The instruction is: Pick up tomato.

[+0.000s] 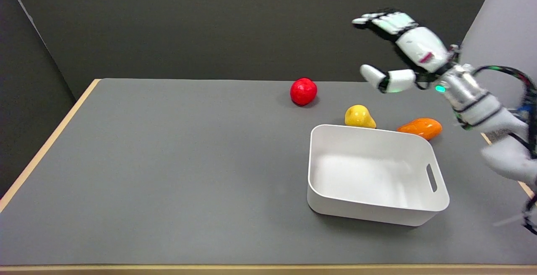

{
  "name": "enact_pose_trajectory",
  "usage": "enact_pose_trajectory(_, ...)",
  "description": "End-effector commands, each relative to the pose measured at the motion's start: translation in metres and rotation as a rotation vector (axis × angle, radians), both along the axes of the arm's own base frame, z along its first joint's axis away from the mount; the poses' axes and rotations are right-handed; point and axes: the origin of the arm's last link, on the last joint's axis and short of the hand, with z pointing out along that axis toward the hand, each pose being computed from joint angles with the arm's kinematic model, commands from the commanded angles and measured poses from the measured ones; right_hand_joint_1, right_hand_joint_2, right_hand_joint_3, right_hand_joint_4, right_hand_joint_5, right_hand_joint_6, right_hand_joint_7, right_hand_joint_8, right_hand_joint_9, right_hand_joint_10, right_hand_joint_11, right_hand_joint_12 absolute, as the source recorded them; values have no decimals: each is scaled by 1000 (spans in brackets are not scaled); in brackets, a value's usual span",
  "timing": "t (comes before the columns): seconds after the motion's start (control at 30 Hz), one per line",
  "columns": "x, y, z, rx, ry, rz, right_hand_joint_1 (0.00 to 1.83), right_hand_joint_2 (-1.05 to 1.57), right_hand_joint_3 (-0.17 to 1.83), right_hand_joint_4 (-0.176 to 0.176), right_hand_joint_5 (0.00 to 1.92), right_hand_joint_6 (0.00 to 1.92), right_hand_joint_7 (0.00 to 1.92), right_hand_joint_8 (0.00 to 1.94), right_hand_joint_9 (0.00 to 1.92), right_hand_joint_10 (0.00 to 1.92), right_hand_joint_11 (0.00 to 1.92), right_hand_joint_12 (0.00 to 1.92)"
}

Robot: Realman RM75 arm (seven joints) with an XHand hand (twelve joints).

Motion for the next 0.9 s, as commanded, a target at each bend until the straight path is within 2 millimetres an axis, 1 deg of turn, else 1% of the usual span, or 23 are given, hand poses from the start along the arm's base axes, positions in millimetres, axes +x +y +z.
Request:
enact_pose_trajectory(0.03,7,-136,-96,65,158,-256,195,609,969,124,147,399,188,275,118,480,29,1077)
enact_pose_trajectory(0.23,23,-150,-110,66,118,-252,141,607,977,121,127,381,162,264,103,467,16,1052)
enact_pose_trajectory(0.37,20,-159,-119,60,140,-293,100,605,984,122,117,371,149,259,96,456,13,1041)
enact_pose_trajectory(0.43,15,-165,-123,48,164,-313,89,605,987,123,111,365,142,257,91,450,11,1035)
enact_pose_trajectory(0.57,10,-176,-121,7,168,-344,84,607,990,123,91,340,118,252,82,443,8,1018)
enact_pose_trajectory(0.67,4,-181,-114,-37,176,-372,86,613,980,121,74,327,98,245,74,430,4,999)
enact_pose_trajectory(0.77,-8,-187,-110,-75,202,-413,96,565,1036,119,90,240,111,169,65,416,30,919)
enact_pose_trajectory(0.83,-15,-190,-107,-99,216,-439,105,562,1031,118,84,225,104,164,63,406,27,916)
enact_pose_trajectory(0.9,-24,-191,-99,-157,250,-467,108,559,1029,117,82,215,100,159,60,399,25,912)
